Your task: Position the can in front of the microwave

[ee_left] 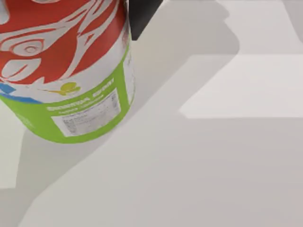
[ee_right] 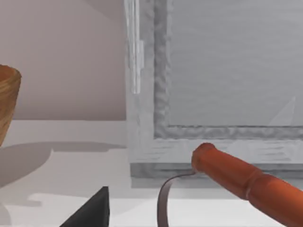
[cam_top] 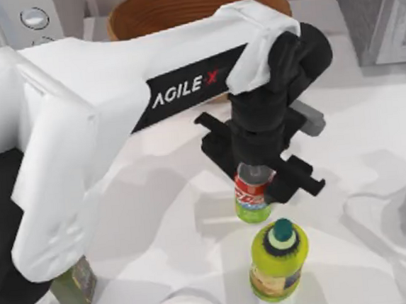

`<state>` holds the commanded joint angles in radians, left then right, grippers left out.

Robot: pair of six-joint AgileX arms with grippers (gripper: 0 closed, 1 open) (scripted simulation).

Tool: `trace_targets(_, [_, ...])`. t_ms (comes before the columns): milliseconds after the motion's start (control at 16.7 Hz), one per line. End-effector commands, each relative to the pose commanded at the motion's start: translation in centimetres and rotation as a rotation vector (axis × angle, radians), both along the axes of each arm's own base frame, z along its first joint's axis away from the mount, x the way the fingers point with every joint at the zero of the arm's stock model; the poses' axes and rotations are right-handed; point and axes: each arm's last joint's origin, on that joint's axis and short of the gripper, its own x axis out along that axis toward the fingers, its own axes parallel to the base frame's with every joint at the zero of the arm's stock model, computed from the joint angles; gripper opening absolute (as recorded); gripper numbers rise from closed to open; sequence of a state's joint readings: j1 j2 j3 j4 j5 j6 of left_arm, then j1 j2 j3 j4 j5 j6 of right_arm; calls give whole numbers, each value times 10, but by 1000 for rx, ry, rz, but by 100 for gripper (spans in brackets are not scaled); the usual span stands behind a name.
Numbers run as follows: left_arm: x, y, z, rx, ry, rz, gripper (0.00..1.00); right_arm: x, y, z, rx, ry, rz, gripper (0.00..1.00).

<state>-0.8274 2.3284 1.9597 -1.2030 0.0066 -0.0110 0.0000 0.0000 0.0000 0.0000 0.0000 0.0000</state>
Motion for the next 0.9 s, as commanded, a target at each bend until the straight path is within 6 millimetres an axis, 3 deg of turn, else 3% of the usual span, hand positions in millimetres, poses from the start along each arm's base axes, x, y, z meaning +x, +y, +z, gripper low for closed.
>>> trace_targets(600, [0,1,38,-20,-30,-21,0,0,0,0,0,0,0,100])
trace_targets(900, [0,0,40,0,0,0,0,0,0,0,0,0,0,100])
